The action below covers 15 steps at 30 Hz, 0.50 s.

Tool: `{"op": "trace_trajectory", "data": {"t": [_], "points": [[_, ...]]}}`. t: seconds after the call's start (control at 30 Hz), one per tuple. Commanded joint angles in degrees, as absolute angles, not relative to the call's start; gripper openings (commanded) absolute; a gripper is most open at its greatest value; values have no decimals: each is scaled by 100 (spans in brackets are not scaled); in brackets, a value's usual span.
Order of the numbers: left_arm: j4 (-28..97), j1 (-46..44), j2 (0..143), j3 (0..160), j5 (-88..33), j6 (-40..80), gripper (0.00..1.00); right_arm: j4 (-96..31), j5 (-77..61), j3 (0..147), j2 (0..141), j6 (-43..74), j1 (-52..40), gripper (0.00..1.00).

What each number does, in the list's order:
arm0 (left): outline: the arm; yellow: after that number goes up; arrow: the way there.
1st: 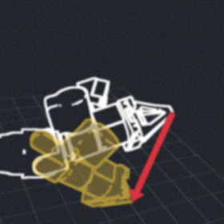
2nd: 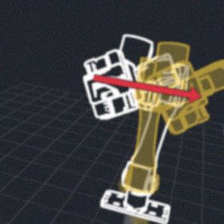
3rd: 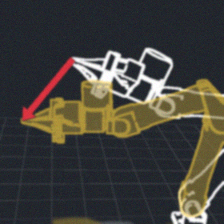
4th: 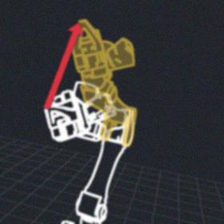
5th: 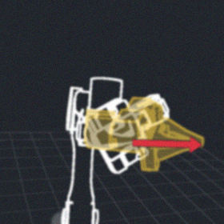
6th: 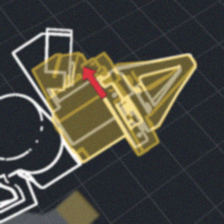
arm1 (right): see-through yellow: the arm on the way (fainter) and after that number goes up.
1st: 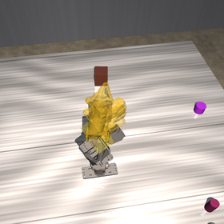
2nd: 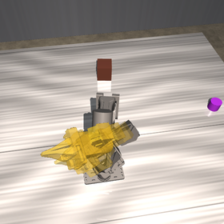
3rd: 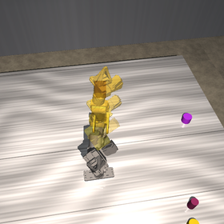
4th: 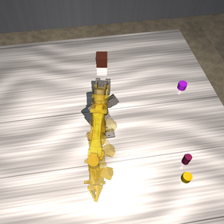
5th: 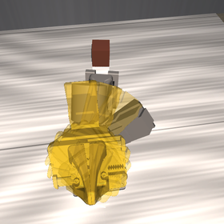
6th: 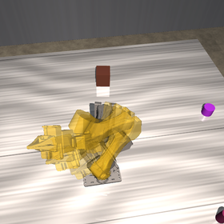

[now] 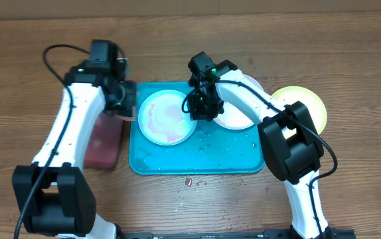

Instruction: Clean dirty plates on tray and stack at the side

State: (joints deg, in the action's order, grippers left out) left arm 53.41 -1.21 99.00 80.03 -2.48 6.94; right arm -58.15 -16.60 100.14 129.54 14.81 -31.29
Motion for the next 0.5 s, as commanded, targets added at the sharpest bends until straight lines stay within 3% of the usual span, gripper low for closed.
{"op": "trace_trajectory", "data": {"t": [0.0,0.17,0.47], "points": [[5312,189,9981,8073,-78,226,4,-5756,-1813,9852,13002,1505,-3181,17],[5354,390,10300,8073,-91,-207,4,-5660,-1811,9863,12999,1505,-3181,4],[5446,495,11109,8073,-84,-220,4,-5872,-1726,10309,12873,1483,-3177,4]]}}
